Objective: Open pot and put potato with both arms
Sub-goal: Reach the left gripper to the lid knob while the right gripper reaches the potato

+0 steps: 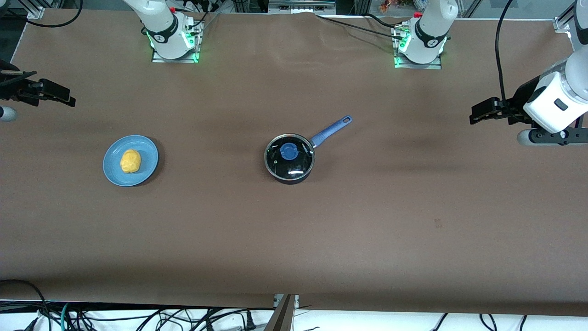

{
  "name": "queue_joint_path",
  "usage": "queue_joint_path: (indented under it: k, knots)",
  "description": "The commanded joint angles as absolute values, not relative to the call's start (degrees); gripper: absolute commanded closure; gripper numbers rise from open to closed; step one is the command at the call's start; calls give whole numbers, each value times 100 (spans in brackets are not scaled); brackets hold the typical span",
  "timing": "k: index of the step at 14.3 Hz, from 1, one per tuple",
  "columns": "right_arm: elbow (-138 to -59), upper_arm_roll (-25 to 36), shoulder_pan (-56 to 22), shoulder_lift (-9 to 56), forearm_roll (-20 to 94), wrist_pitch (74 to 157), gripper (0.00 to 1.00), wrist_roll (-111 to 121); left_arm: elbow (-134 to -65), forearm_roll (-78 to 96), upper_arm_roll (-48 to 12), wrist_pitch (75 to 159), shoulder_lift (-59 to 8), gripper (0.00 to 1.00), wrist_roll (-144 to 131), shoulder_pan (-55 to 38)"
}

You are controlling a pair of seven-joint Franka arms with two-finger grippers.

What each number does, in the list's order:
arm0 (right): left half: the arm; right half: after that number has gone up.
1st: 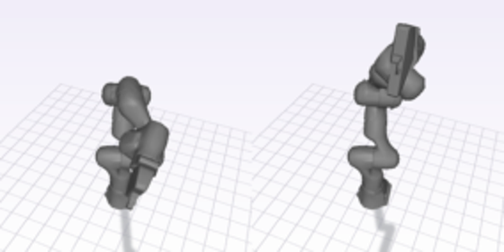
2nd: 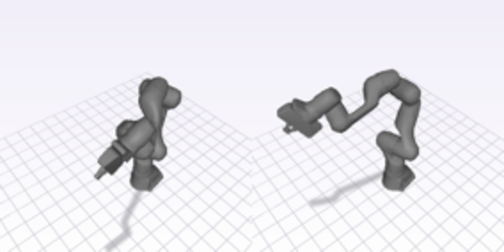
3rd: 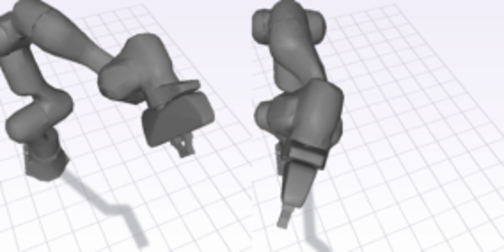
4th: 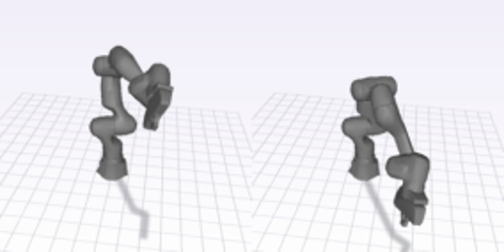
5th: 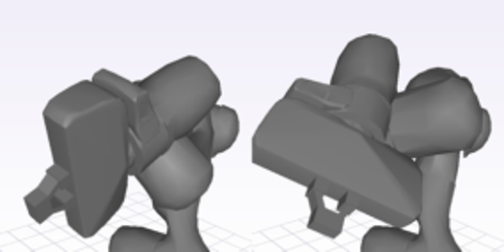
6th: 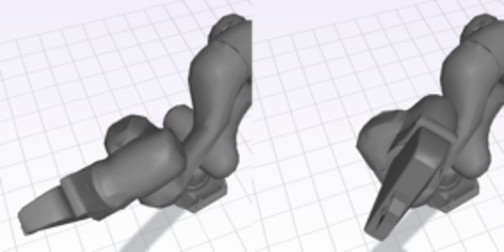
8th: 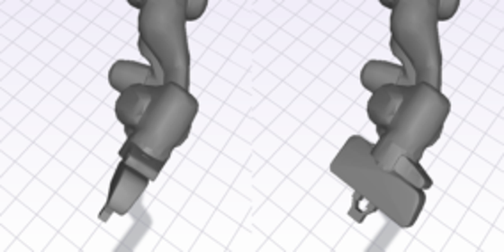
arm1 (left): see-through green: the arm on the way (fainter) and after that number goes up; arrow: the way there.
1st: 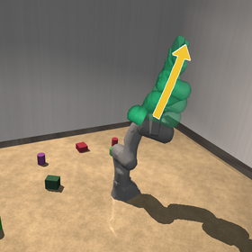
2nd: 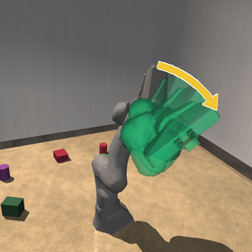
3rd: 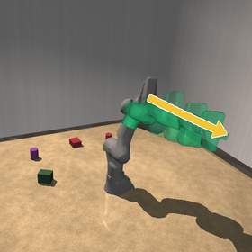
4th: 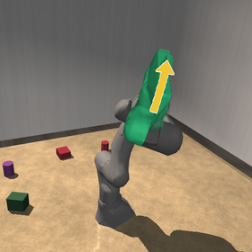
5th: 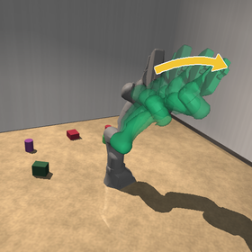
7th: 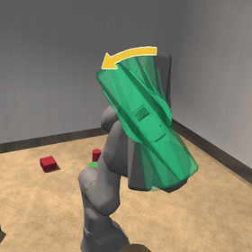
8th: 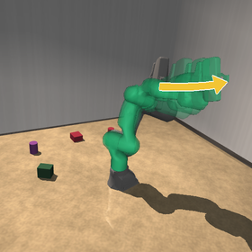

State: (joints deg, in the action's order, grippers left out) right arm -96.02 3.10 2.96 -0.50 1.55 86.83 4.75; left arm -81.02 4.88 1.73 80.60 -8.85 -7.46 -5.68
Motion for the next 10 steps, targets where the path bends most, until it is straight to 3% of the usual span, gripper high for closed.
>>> queue_joint_path:
  k: [1,7,10]
  knots:
    - [-9405,281,369,61,149,8569,0,439,-8297,378,88,8104,-703,0,-739,-501]
    - [-9378,281,343,62,105,8578,0,396,-8297,544,70,8366,-791,0,-826,-597]
    - [-9378,281,334,53,123,8569,0,396,-8306,685,-271,9068,-1141,0,-1771,-895]
